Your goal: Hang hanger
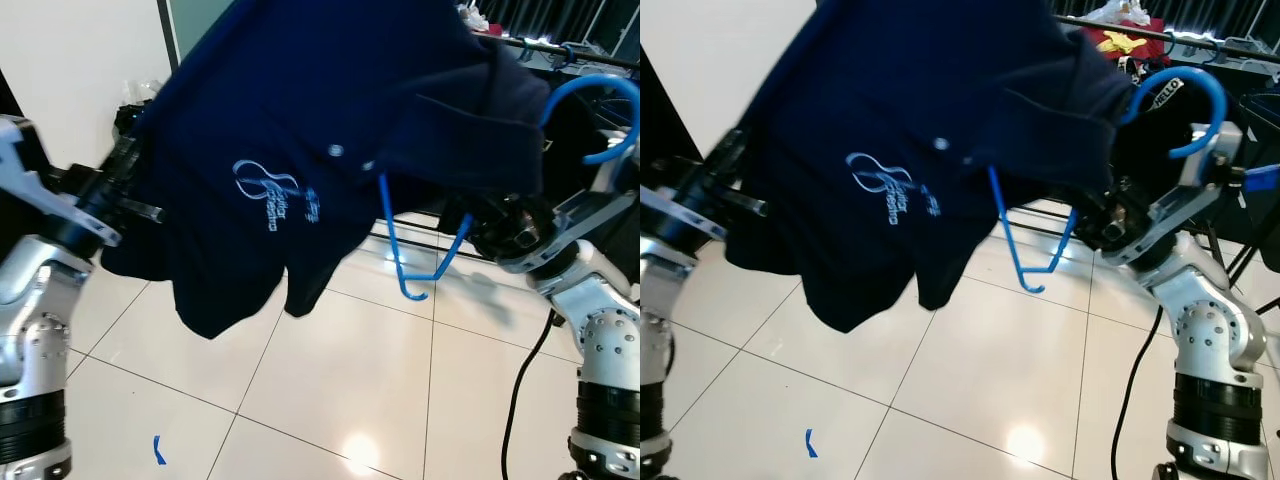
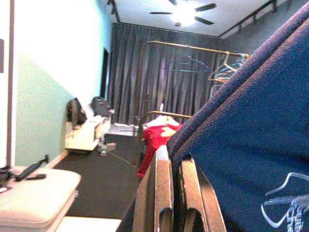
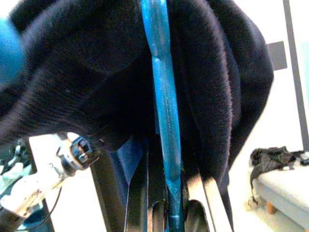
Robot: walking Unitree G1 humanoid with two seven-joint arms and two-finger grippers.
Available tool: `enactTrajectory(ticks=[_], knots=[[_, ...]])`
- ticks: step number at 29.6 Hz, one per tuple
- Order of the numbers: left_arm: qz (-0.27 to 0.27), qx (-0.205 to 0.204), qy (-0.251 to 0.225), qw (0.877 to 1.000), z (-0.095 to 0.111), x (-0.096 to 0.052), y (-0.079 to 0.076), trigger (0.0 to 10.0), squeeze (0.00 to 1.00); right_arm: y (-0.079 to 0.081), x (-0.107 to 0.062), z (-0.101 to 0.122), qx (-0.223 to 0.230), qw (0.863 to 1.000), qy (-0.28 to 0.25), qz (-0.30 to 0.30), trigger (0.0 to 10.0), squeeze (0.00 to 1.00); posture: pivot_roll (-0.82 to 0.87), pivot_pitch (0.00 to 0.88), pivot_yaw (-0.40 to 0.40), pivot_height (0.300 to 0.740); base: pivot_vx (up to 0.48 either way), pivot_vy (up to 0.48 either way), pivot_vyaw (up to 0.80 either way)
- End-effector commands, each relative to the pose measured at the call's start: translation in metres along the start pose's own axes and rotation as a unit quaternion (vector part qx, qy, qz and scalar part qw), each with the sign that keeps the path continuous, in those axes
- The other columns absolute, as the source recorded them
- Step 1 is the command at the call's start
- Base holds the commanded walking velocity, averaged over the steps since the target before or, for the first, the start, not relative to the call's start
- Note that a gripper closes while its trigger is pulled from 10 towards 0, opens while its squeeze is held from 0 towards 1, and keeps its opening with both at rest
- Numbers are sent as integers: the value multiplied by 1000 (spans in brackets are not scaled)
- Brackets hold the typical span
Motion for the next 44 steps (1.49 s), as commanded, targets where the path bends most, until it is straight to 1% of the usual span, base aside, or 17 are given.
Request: enactTrajectory(ticks=[1, 5, 9, 18, 22, 24, 27, 29, 30, 33, 38, 39, 40, 41, 42, 43, 44], knots=[[30, 4, -2, 1000, 4, -7, 18, 0, 0, -1, -7, 28, -30, 997, -64, -6, 10000, 0, 90, 82, -36, 740, 0, 0, 0], [34, -3, -17, 999, 14, -16, 30, 0, 0, -3, -14, 44, -27, 994, -105, -14, 10000, 0, 92, 82, -37, 740, 0, 0, 0], [39, -6, -8, 999, 9, -22, 36, 0, 0, -5, -15, 49, -25, 992, -122, -19, 10000, 0, 93, 82, -38, 740, 0, 0, 0], [64, -4, 31, 997, -11, -34, 46, 0, 0, -6, -14, 48, -17, 991, -127, -24, 10000, 0, 95, 82, -40, 740, 0, 0, 0], [82, -7, 64, 995, -31, -44, 49, 0, 0, -9, -14, 46, -11, 991, -132, -30, 10000, 0, 96, 82, -39, 740, 0, 0, 0], [96, -9, 157, 983, -80, -61, 38, 0, 0, -12, -10, 36, -4, 992, -117, -39, 10000, 0, 97, 82, -37, 740, 0, 0, 0], [99, -5, 183, 978, -92, -66, 36, 0, 0, -13, -10, 35, -2, 993, -115, -40, 10000, 0, 97, 82, -37, 740, 0, 0, 0], [118, -3, 251, 961, -121, -84, 35, 0, 0, -15, -11, 37, -2, 991, -124, -49, 10000, 0, 93, 81, -33, 740, 0, 0, 0], [118, -3, 251, 961, -121, -84, 35, 0, 0, -15, -11, 37, -2, 991, -124, -49, 10000, 0, 93, 81, -33, 740, 0, 0, 0], [139, -16, 314, 939, -148, -104, 32, 0, 0, -19, -12, 40, -3, 990, -130, -59, 10000, 0, 91, 81, -32, 740, 0, 0, 0], [126, -38, 324, 937, -158, -105, 17, 0, 0, -24, -10, 28, 0, 992, -99, -75, 10000, 0, 90, 82, -32, 740, 0, 0, 0], [109, -48, 321, 940, -159, -101, 6, 0, 0, -28, -6, 8, -6, 995, -40, -92, 10000, 0, 90, 82, -32, 740, 0, 0, 0], [109, -48, 321, 940, -159, -101, 6, 0, 0, -28, -6, 8, -6, 995, -40, -92, 10000, 0, 90, 82, -32, 740, 0, 0, 0], [93, -53, 320, 941, -160, -97, -2, 0, 0, -30, -4, -15, -9, 995, 21, -101, 10000, 0, 88, 81, -34, 740, 0, 0, 0], [93, -53, 320, 941, -160, -97, -2, 0, 0, -30, -4, -15, -9, 995, 21, -101, 10000, 0, 88, 81, -34, 740, 0, 0, 0], [68, -51, 325, 942, -160, -95, -11, 314, 0, -29, -4, -38, -10, 991, 84, -103, 10000, 0, 87, 82, -36, 740, 0, 0, 0], [38, -29, 336, 941, -160, -94, -17, 6863, 0, -26, -6, -57, -10, 985, 140, -98, 10000, 0, 87, 82, -38, 740, 0, 0, 0]])
Point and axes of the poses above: a point about 5 cm out from each wrist's last joint towards the gripper, its own x axis pointing out of the wrist towards the gripper, its own z axis along the axis of the wrist's last joint, y = z × x, the point moved 4 cm from there along x, pointing out of the wrist towards the gripper, and after that the axes turned 3 degrees about x, right-handed, at the moved point
